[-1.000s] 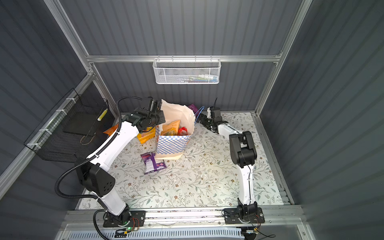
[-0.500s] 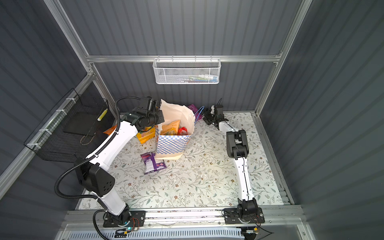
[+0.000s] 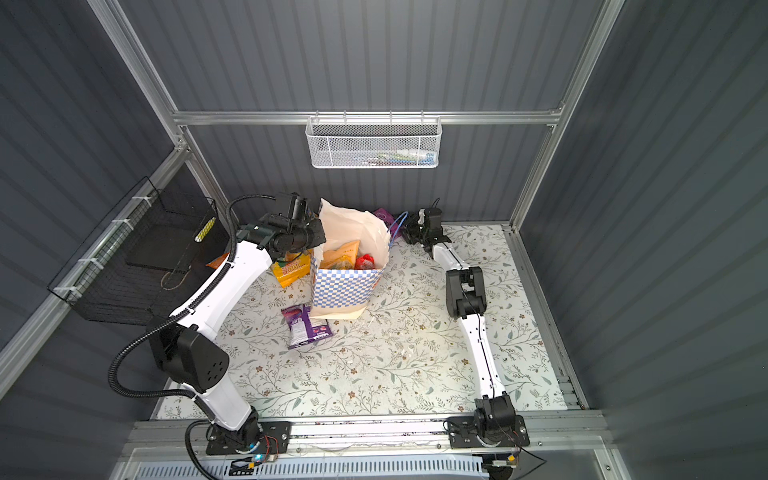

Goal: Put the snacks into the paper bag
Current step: 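Grasp the magenta grape-candy bag with the right gripper and lift it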

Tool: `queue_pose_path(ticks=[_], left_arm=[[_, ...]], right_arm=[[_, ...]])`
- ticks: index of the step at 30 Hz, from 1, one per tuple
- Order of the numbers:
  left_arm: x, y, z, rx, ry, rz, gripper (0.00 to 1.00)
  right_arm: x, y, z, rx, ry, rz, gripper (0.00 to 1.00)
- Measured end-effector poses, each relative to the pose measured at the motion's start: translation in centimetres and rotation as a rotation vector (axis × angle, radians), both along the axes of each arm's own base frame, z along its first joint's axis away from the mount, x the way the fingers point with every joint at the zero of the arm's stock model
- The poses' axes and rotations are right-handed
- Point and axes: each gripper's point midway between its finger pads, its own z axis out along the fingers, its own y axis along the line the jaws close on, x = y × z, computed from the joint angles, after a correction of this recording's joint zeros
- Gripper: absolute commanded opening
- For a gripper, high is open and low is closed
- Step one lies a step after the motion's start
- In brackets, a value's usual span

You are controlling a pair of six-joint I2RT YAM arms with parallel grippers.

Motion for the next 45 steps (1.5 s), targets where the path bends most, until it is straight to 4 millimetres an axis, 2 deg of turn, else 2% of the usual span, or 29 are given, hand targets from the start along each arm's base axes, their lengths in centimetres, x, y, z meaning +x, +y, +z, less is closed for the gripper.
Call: queue_pose_path(ticks=[6,10,16,18,21,24,29,32,36,40,45], left_arm=[[0.1,0.1,0.0,-0.007,0.002,0.003,0.00],[0.1,0.3,0.0,-0.009,0.003,0.009,0.00],[0.2,0.5,0.0,-0.009,0.002,0.014,0.00],[0.2,0.6,0.0,-0.009,0.002,0.016,0.00],[0.3,0.8,0.0,-0.009,0.002,0.020,0.00],[0.4,0.9,0.0,-0.010,0.002,0.023,0.00],[0.4,1.0,0.0,-0.014,0.005,0.022,0.00],[0.5,1.1,0.0,-0.016,0.005,0.023,0.00],[0.5,1.2,0.0,-0.016,0.005,0.025,0.00],[0.4,1.0,0.0,-0.024,0.008,0.015,0.00],[0.5,0.8,-0.2,-0.027,0.014,0.010,0.00]], right_arm=[[0.6,0.0,-0.7,0.024,0.005,-0.023,0.26],[0.9,0.2,0.0,0.040,-0.029,-0.029,0.02],[0.3,0.1,-0.2,0.058,-0.070,-0.023,0.00],[-0.8,-0.3,-0.5,0.054,-0.058,-0.026,0.00],[-3.3,-1.2,0.5,0.031,-0.050,-0.036,0.00],[-6.2,-2.4,3.3,0.017,-0.080,-0.044,0.00],[-10.6,-4.1,9.3,0.016,-0.190,-0.070,0.00],[-12.7,-5.2,11.3,0.010,-0.230,-0.090,0.00],[-15.3,-6.7,11.2,-0.005,-0.216,-0.124,0.00],[-18.3,-7.3,11.2,-0.025,-0.195,-0.130,0.00],[-22.6,-7.7,13.6,-0.062,-0.222,-0.122,0.00]])
